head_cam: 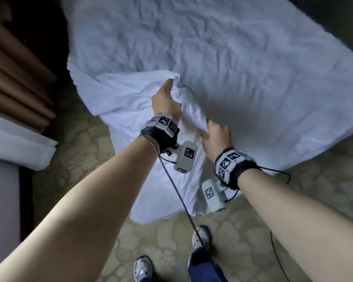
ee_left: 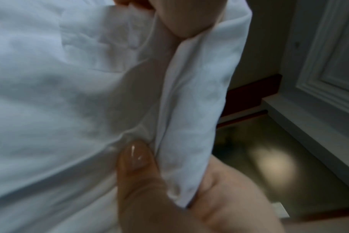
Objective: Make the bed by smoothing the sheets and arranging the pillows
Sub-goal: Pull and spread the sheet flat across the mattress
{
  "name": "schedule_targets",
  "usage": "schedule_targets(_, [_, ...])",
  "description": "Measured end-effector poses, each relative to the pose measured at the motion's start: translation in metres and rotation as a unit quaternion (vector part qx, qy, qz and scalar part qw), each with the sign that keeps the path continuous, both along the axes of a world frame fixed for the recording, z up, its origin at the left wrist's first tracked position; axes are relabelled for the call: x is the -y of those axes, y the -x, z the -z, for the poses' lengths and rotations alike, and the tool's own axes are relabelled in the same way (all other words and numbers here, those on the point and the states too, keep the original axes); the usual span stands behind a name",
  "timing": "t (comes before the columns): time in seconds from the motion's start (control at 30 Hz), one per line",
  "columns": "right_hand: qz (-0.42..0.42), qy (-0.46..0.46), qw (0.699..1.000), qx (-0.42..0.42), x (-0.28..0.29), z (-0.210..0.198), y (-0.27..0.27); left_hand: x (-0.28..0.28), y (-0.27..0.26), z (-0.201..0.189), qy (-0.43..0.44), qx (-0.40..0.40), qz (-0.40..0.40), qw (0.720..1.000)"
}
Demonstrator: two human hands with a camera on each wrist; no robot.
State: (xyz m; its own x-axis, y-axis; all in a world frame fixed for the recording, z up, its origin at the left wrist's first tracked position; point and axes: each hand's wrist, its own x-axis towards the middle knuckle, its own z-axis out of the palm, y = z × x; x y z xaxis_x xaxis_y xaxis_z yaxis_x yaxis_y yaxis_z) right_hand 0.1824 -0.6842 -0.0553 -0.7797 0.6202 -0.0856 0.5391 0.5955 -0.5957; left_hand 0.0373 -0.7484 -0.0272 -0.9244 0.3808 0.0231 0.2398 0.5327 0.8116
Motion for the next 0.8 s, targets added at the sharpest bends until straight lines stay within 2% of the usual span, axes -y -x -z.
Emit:
schedule_targets(0.1, [0.073, -0.022, 0.997, -0.026, -0.075, -0.016, -0.020, -0.081, -0.023, -0.026, -0.020, -0.009, 0.064, 0.998])
schedule_targets(0.17, [0.120, -0.037, 0.991, -0.036, -0.122, -0.023, -0.036, -0.129, -0.036, -0.032, 0.009, -0.005, 0.113, 0.994])
schedule_targets(0.23, [0.164, -0.041, 0.985, -0.021, -0.158, -0.018, -0.050, -0.163, -0.050, -0.026, 0.047, -0.041, 0.192, 0.979])
schedule_targets(0.3, [0.197, -0.018, 0.980, 0.011, -0.181, -0.002, -0.061, -0.176, -0.061, -0.003, 0.091, -0.087, 0.277, 0.953])
schedule_targets(0.37, [0.221, 0.015, 0.974, 0.050, -0.195, 0.022, -0.067, -0.167, -0.064, 0.033, 0.186, -0.118, 0.333, 0.917])
schedule_targets(0.43, [0.216, 0.042, 0.967, 0.127, -0.200, 0.042, -0.067, -0.141, -0.059, 0.069, 0.277, -0.122, 0.353, 0.885])
schedule_targets(0.5, [0.196, 0.042, 0.960, 0.195, -0.199, 0.057, -0.063, -0.109, -0.051, 0.101, 0.335, -0.079, 0.353, 0.870])
schedule_targets(0.63, [0.122, 0.086, 0.956, 0.251, -0.181, 0.083, -0.041, -0.055, -0.023, 0.136, 0.385, 0.002, 0.309, 0.870])
schedule_targets(0.7, [0.066, 0.057, 0.959, 0.269, -0.172, 0.096, -0.022, -0.042, -0.006, 0.147, 0.385, 0.018, 0.286, 0.878])
schedule_targets(0.8, [0.003, -0.023, 0.963, 0.269, -0.169, 0.113, 0.006, -0.031, 0.013, 0.167, 0.351, 0.040, 0.238, 0.905])
